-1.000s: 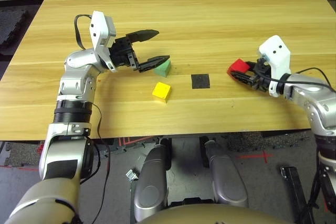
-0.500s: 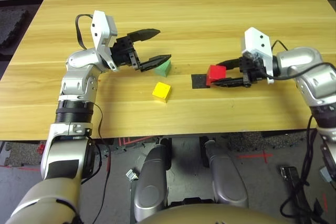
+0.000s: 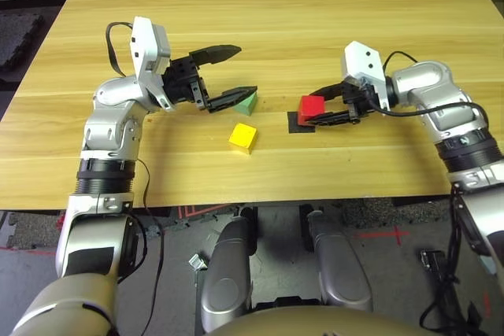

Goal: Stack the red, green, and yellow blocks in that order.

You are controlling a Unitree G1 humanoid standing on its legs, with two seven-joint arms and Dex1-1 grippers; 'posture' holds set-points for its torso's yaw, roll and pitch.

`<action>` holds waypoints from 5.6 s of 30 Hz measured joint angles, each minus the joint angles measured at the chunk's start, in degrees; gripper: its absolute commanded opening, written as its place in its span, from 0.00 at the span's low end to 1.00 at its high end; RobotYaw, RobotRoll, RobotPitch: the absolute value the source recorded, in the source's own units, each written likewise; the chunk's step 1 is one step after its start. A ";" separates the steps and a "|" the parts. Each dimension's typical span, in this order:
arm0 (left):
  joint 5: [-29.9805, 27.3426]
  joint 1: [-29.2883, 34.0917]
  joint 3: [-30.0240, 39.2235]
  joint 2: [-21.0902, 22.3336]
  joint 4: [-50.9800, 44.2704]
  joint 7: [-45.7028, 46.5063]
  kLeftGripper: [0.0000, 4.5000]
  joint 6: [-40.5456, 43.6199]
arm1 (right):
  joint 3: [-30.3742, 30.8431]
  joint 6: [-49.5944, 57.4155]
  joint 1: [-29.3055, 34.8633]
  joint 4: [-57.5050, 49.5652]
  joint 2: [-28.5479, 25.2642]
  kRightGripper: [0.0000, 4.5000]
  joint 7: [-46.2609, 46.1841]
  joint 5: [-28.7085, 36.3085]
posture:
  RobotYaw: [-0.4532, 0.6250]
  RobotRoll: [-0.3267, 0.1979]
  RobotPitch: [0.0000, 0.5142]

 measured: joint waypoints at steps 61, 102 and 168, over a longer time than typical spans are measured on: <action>1.94 8.91 -0.31 -4.37 -37.83 36.10 1.00 41.09 | -14.93 11.14 6.37 -10.51 -17.48 0.99 6.27 6.82 | 0.70 0.79 0.56; 8.61 12.47 -7.57 -13.04 -46.30 58.99 1.00 60.88 | -14.90 12.33 9.76 -12.26 -17.41 0.99 2.21 10.81 | 0.73 0.80 0.55; 15.89 11.48 -8.96 -12.35 -41.88 57.10 1.00 52.83 | -12.28 6.80 7.65 -7.05 -12.63 0.99 2.48 9.62 | 0.77 0.84 0.50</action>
